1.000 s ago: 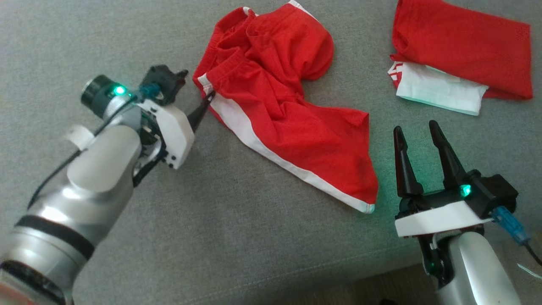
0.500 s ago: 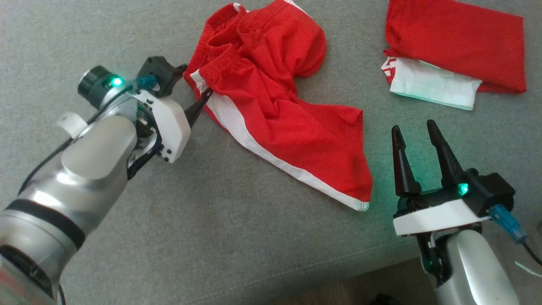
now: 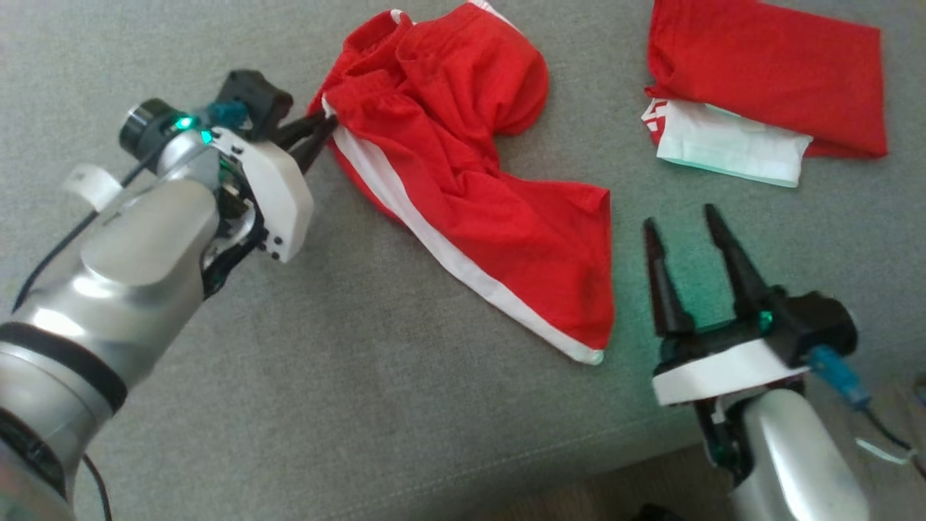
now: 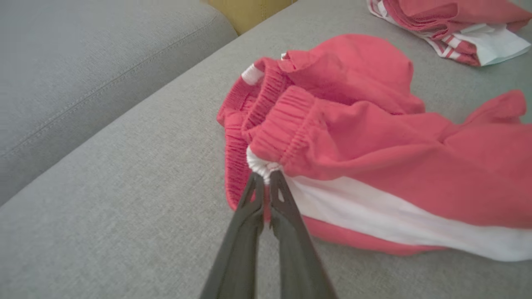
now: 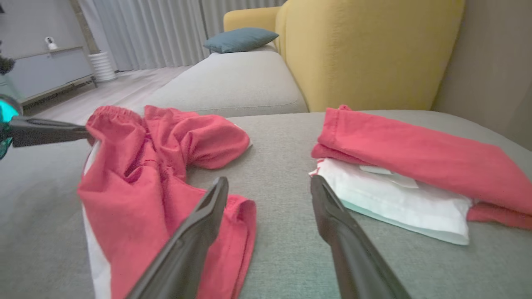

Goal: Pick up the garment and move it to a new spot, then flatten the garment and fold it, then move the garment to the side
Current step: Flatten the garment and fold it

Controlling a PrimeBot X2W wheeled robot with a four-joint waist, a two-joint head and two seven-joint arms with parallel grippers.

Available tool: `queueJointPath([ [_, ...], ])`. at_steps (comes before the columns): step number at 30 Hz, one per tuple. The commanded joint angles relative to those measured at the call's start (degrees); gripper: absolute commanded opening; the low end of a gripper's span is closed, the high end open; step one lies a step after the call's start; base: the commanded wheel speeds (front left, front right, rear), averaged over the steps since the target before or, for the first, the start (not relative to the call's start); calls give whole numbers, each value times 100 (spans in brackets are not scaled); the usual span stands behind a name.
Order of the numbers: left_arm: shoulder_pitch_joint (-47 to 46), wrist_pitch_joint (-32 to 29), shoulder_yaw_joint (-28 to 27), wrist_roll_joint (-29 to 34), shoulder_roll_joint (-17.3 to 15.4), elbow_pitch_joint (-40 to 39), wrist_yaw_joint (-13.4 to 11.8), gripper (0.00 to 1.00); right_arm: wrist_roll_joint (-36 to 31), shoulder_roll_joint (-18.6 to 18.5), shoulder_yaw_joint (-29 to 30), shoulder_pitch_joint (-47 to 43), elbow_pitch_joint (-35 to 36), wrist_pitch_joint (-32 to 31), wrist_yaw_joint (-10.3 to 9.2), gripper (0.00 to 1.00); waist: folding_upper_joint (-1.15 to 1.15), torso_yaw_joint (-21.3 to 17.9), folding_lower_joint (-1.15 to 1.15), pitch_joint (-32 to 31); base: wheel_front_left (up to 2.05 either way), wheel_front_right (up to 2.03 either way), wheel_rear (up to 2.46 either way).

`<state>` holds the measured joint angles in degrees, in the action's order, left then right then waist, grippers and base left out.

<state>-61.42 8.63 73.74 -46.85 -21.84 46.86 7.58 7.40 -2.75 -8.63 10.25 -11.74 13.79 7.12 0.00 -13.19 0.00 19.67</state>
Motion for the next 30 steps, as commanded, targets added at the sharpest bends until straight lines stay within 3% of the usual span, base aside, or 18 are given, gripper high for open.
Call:
queueJointPath([
  [1,-377,18,-137,-81,-236,-34,-9,0,-212,-13,-252,75,143,80,36,100,0,-8,0,-72,0,0,0],
  [6,-323,84,-97,-148,-213,157,-9,0,-501,-148,-877,-120,44,26,36,100,0,-41,0,-270,0,0,0],
  [16,-215,190,-67,-252,6,550,-9,0,-681,-1140,-2068,-263,-196,-503,36,100,0,-76,0,-528,0,0,0],
  [30,-217,158,-46,-298,110,597,-9,0,-1131,-1274,-2725,254,-839,-762,36,100,0,19,0,-483,0,0,0],
])
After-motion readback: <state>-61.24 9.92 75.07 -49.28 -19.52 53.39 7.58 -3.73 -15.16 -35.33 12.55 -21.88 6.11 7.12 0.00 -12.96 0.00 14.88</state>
